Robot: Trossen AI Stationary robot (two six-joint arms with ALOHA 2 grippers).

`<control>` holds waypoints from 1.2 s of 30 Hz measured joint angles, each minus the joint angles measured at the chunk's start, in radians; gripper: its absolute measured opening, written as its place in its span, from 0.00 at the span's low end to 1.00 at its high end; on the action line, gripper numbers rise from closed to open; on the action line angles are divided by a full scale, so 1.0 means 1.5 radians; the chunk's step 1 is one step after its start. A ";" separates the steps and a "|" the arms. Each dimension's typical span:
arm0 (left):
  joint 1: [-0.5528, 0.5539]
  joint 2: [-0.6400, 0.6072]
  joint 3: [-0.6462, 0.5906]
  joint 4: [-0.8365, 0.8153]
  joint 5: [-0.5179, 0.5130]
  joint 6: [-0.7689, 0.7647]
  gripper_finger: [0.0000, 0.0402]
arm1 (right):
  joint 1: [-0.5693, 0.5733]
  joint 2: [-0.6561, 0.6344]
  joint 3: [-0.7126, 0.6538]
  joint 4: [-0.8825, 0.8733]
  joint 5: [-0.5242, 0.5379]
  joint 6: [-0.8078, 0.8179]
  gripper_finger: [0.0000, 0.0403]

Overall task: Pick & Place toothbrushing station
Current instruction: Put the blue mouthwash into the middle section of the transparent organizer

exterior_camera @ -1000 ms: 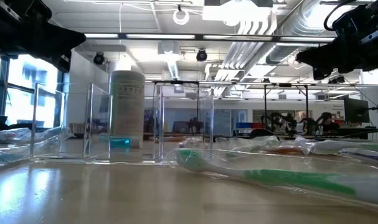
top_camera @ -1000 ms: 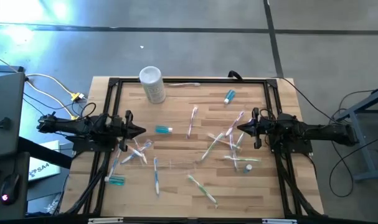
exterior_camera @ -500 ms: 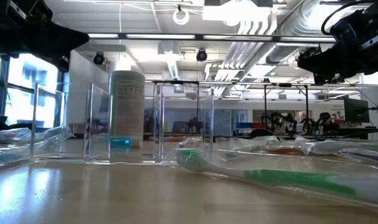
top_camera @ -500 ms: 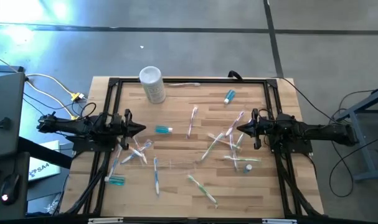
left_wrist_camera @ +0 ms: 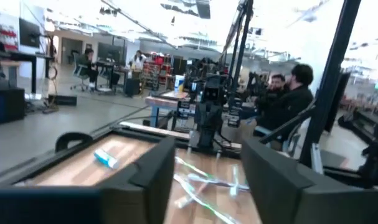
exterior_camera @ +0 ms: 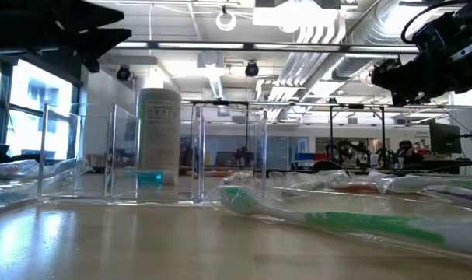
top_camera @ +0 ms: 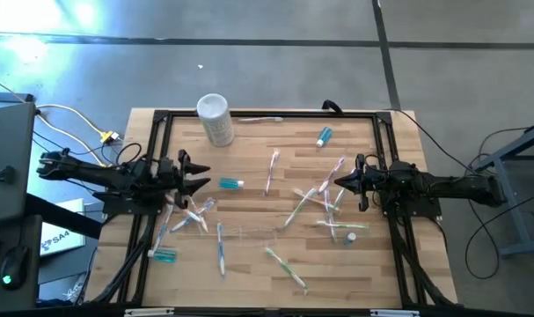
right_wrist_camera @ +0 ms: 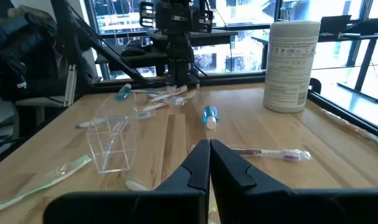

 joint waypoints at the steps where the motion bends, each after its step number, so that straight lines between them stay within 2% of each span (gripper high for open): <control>1: 0.000 0.025 0.010 0.010 -0.003 0.015 0.52 | 0.000 0.000 0.000 0.000 0.000 0.000 0.01; 4: 0.000 0.107 0.057 0.006 -0.005 0.056 0.58 | 0.000 0.000 0.000 0.000 0.000 0.000 0.01; 7: 0.000 0.193 0.116 -0.020 -0.005 0.100 0.59 | 0.000 0.000 0.000 -0.001 0.000 0.001 0.01; 10: 0.000 0.272 0.188 -0.086 -0.018 0.139 0.59 | 0.000 0.000 0.000 -0.016 0.000 0.005 0.01; 15: 0.001 0.374 0.303 -0.223 -0.058 0.142 0.59 | 0.000 0.000 0.000 -0.036 0.000 0.014 0.01; 19: 0.001 0.428 0.366 -0.375 -0.066 0.235 0.59 | 0.000 0.000 0.000 -0.042 0.000 0.016 0.01; 26: 0.002 0.470 0.390 -0.475 -0.092 0.104 0.59 | 0.000 0.000 0.000 -0.046 0.001 0.017 0.01; 31: 0.075 0.470 0.390 -0.560 -0.012 -0.075 0.59 | 0.000 0.000 0.000 -0.045 0.001 0.017 0.01; 36: 0.146 0.495 0.390 -0.601 0.009 -0.092 0.59 | 0.000 0.000 0.000 -0.045 0.023 0.019 0.01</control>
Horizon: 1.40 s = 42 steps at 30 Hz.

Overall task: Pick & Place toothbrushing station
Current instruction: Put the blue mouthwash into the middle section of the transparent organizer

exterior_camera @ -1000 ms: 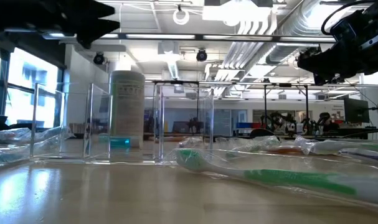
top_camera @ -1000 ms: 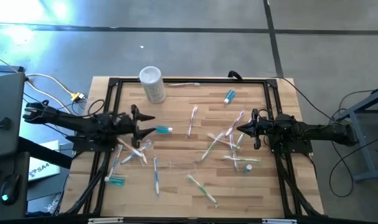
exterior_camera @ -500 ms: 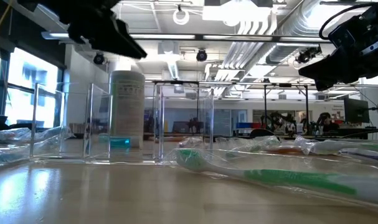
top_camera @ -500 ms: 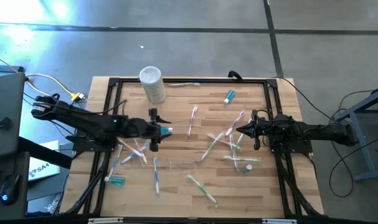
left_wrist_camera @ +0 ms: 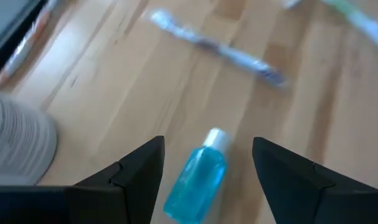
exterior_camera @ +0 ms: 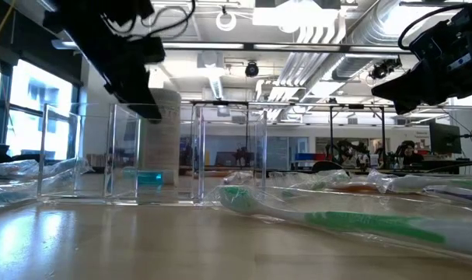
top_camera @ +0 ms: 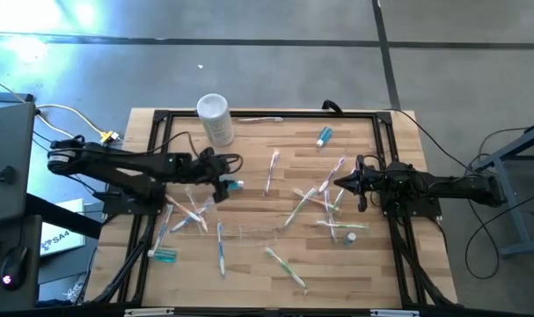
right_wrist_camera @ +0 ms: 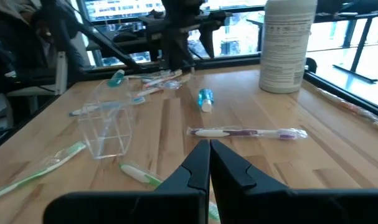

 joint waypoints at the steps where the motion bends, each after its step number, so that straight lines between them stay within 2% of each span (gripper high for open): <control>1: 0.010 0.006 0.000 0.001 0.011 0.004 0.59 | 0.000 0.000 0.000 0.000 0.006 0.000 0.01; 5: 0.032 0.047 0.000 0.021 0.058 0.057 0.59 | 0.000 0.000 0.000 -0.001 0.009 0.000 0.01; 9: 0.033 0.086 0.000 0.031 0.073 0.083 0.59 | 0.000 0.000 0.000 -0.002 0.009 0.000 0.01; 13: 0.033 0.109 0.000 0.037 0.062 0.100 0.61 | 0.000 0.007 0.000 -0.006 0.008 0.000 0.01; 18: 0.033 0.130 0.000 0.046 0.018 0.083 0.64 | 0.000 0.021 0.000 -0.007 0.008 0.000 0.01; 25: 0.033 0.131 0.000 0.050 0.061 0.125 0.65 | 0.000 0.036 0.000 -0.001 0.010 0.000 0.01; 29: 0.033 0.131 0.000 0.061 0.062 0.095 0.65 | 0.000 0.037 0.000 0.000 0.012 0.000 0.01; 38: 0.033 0.131 0.000 0.062 0.088 0.097 0.65 | 0.000 0.036 0.000 0.000 0.010 0.000 0.01; 42: 0.033 0.131 -0.006 0.064 0.100 0.175 0.65 | 0.000 0.036 0.000 0.000 0.010 0.000 0.01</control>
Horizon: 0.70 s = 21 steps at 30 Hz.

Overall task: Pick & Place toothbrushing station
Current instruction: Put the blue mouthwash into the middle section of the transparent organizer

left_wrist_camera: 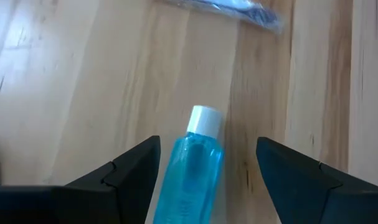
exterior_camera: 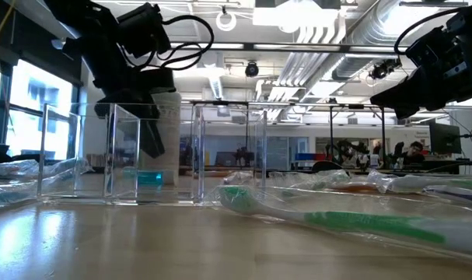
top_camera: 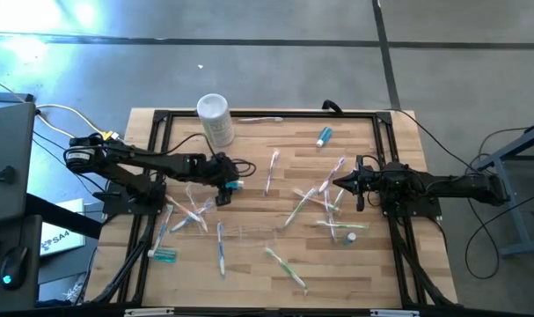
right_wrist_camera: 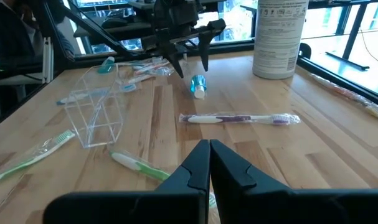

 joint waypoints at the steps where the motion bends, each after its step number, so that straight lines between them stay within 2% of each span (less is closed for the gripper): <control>1: 0.000 0.000 0.000 0.001 0.000 0.009 0.65 | 0.000 0.001 0.000 0.000 0.000 0.000 0.01; 11: 0.000 0.013 0.000 -0.004 0.002 -0.025 0.65 | 0.000 0.005 0.000 0.000 0.001 0.000 0.01; 21: 0.000 0.112 0.002 0.014 -0.003 -0.026 0.65 | 0.000 0.006 0.000 0.001 0.001 0.000 0.01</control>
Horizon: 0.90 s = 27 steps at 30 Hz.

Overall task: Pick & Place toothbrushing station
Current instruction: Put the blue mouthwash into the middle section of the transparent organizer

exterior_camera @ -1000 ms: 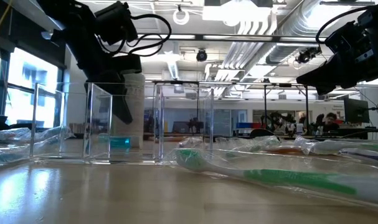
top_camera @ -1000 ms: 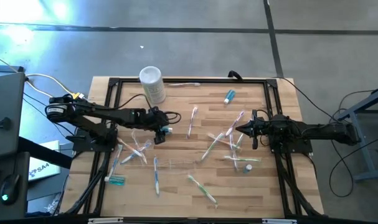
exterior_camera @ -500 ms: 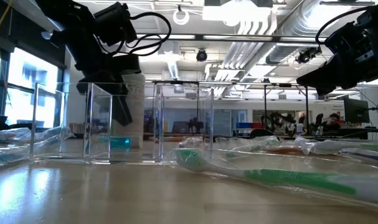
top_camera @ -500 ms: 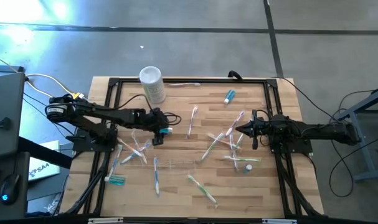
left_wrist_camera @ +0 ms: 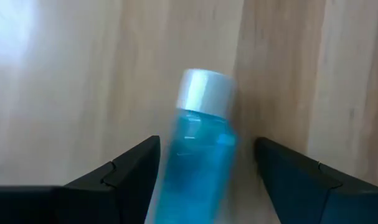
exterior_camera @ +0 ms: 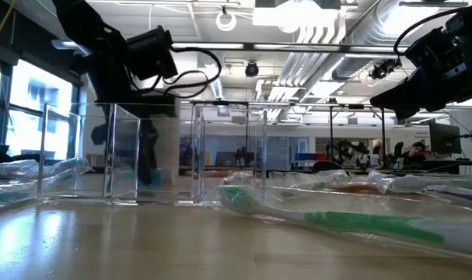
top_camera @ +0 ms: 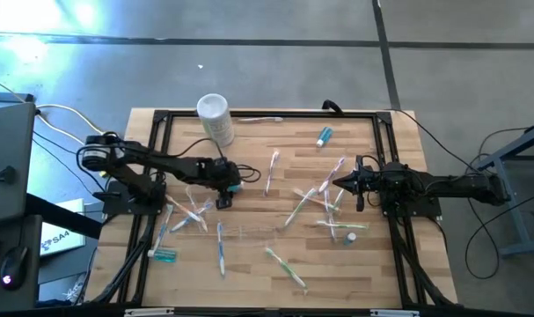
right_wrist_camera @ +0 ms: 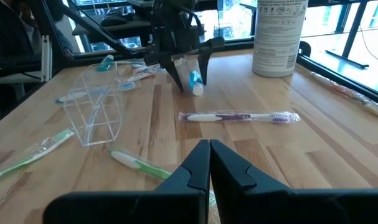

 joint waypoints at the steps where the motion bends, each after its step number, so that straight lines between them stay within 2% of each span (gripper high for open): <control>1: 0.000 0.008 0.001 -0.001 -0.001 0.000 0.65 | 0.000 0.000 0.000 0.000 0.000 0.000 0.01; 5: 0.000 0.033 0.001 -0.002 -0.001 -0.006 0.64 | 0.000 0.001 0.000 0.000 0.000 0.000 0.01; 8: 0.000 0.037 0.001 -0.001 0.000 -0.019 0.59 | 0.000 0.001 0.000 0.000 0.001 0.000 0.01; 15: -0.001 0.039 0.000 0.000 0.007 -0.029 0.35 | 0.000 0.001 0.000 0.000 0.000 0.000 0.01; 22: 0.000 0.040 0.009 0.009 0.006 -0.038 0.35 | 0.000 0.001 0.000 0.000 -0.002 0.000 0.01; 27: 0.000 0.044 0.063 -0.010 0.010 -0.038 0.35 | 0.000 0.001 0.000 0.027 -0.022 0.044 0.01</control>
